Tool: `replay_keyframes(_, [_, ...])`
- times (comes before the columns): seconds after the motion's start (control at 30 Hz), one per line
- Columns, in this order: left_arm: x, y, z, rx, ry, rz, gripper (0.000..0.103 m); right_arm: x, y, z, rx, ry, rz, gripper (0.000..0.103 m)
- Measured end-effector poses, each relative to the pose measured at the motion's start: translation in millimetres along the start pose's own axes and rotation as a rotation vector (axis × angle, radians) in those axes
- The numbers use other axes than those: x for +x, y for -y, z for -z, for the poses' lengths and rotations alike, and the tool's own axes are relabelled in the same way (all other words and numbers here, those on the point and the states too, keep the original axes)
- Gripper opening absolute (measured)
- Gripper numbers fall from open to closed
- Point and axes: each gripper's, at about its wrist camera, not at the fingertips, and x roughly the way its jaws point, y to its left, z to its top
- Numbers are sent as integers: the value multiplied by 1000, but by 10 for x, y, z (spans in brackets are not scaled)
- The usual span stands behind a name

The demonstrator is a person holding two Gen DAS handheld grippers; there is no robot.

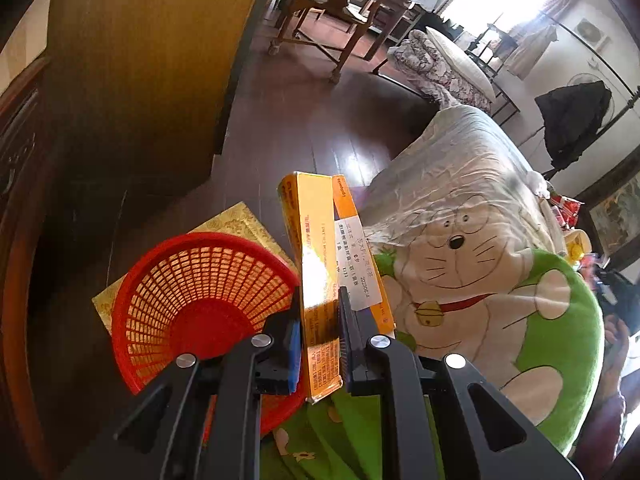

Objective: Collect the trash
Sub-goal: 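Carry both items to the red basket and open the left tool over it, then open the right tool to drop the clear plastic bag into the red basket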

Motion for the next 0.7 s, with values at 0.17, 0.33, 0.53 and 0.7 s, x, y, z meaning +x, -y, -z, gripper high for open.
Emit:
replay_keyframes(0.17, [107, -201, 82, -29, -29, -41, 16, -501, -668, 160, -168, 46, -147, 20])
replay_keyframes(0.33, [88, -373, 161, -53, -21, -117, 60, -667, -1647, 641, -352, -68, -349, 20])
replay_keyframes(0.53, [-153, -648, 156, -92, 59, -238, 85, -490, -2724, 1829, -606, -353, -503, 20])
replay_keyframes(0.7, [-381, -1002, 176, -154, 123, -330, 90, -232, -3272, 2757, -788, -562, -521, 23])
